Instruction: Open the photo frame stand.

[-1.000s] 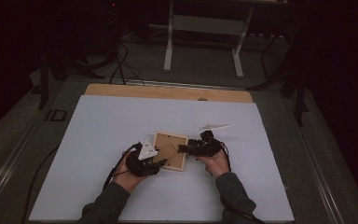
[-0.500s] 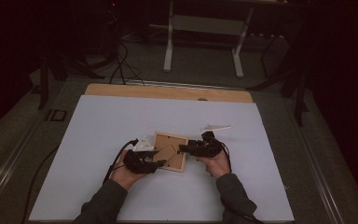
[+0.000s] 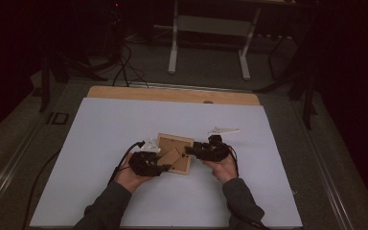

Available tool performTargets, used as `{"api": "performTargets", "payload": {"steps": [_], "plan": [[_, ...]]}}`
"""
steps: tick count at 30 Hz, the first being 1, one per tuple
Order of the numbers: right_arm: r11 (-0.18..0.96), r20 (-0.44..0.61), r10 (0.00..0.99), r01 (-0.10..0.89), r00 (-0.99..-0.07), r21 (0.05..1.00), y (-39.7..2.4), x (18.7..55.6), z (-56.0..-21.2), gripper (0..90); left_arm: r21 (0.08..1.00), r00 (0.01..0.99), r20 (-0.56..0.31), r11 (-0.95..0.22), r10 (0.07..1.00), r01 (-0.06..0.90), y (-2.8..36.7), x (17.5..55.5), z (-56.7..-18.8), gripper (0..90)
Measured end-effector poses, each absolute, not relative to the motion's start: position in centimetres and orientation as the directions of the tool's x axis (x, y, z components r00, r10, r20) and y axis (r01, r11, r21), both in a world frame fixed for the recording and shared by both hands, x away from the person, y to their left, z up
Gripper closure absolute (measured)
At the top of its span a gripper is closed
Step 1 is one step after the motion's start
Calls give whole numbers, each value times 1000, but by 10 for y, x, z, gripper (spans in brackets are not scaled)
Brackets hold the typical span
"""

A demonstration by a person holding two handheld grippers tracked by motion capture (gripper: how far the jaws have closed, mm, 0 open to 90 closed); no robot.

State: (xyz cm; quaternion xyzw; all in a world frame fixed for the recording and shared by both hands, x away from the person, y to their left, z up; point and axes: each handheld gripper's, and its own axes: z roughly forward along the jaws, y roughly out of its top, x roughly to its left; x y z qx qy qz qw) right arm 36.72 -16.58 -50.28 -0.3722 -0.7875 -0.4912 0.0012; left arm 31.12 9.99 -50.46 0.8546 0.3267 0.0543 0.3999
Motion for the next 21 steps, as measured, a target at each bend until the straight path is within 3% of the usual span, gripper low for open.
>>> {"api": "performTargets", "payload": {"steps": [21], "plan": [[245,254,629,498,-734,832,-167,365,-482,605,729,746,-102,-460,658,506,90,329,-509,658]]}}
